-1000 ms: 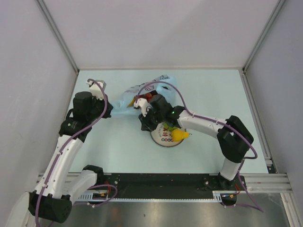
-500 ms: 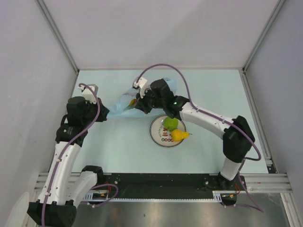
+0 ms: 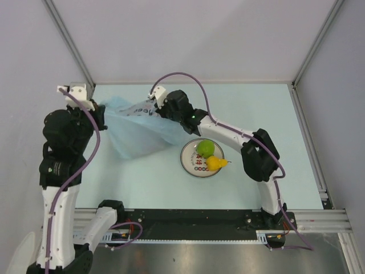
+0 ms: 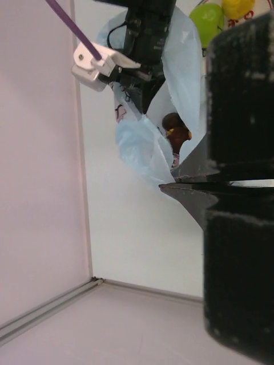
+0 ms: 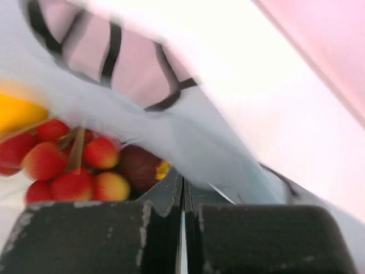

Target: Take the fake fruits out of the plastic bag

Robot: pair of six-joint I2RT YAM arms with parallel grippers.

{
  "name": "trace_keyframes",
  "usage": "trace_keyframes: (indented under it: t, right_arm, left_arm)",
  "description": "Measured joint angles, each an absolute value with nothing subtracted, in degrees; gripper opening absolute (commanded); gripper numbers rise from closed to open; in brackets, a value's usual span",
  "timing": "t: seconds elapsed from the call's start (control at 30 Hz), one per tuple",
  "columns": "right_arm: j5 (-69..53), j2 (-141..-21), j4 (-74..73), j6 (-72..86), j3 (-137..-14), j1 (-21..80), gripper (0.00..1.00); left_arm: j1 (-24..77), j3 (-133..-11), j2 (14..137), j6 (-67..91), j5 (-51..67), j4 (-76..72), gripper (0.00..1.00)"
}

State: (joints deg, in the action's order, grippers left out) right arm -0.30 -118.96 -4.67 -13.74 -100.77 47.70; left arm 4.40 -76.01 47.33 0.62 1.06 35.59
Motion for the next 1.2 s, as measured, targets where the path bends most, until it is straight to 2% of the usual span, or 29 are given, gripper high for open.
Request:
trace_keyframes:
  t: [0.1,0.2,0.3,0.4,0.47,0.57,0.73,0.77,0.8,0.87,0.93,1.13,1.2]
  right_arm:
    - [-1.74,-113.67,-2.46,-14.02,-93.95,50.33,0.0]
    - [-4.8,-108.31,-1.23,-14.26,-80.86,55.68,0.04]
    - [-12.78,-108.33,-4.45,-13.52,-72.16,61.19,0.05]
    - [-17.82,-109.08,-7.64,-13.26,-69.25,62.52,0.05]
    - [-19.09,-109.19,-8.8,-13.3,-69.1,62.24,0.06]
    - [-19.05,-108.84,-8.51,-12.99,-69.12,61.91,0.17]
    - [-13.8,-104.77,-6.55,-10.76,-69.3,60.99,0.24]
    - [-13.37,-103.92,-5.69,-10.11,-69.84,60.47,0.26]
    - [-12.91,-103.57,-4.54,-9.47,-70.83,59.81,0.34]
    - [-12.27,-103.85,-2.31,-8.27,-73.43,58.28,0.39]
    - [-11.64,-105.06,-0.32,-8.16,-76.47,56.97,0.45]
    - [-9.87,-113.54,2.11,-8.58,-84.95,55.11,0.44]
    - [-9.26,-116.88,1.76,-8.38,-87.15,54.81,0.55]
  left_arm:
    - [4.34,-74.98,43.7,-0.86,0.56,38.26,0.0]
    - [3.38,-70.02,39.16,-0.6,2.04,40.77,0.0]
    - [2.33,-62.78,37.06,0.6,4.51,44.49,0.0]
    - [2.24,-58.54,38.0,1.67,6.33,47.86,0.0]
    - [2.13,-57.74,39.38,2.61,7.31,50.94,0.0]
    - [2.07,-57.76,40.66,3.29,9.28,52.73,0.01]
    - [1.89,-56.18,38.46,4.54,13.69,55.27,0.0]
    - [1.78,-55.31,37.23,4.54,15.29,55.88,0.0]
    - [1.74,-54.74,36.51,4.51,16.43,56.6,0.0]
    - [1.74,-54.15,35.27,4.54,18.31,57.87,0.0]
    - [1.74,-53.6,35.27,4.54,19.18,57.54,0.0]
    - [1.72,-50.35,34.87,4.58,20.69,57.06,0.0]
    - [1.72,-50.35,35.42,4.58,20.95,56.36,0.0]
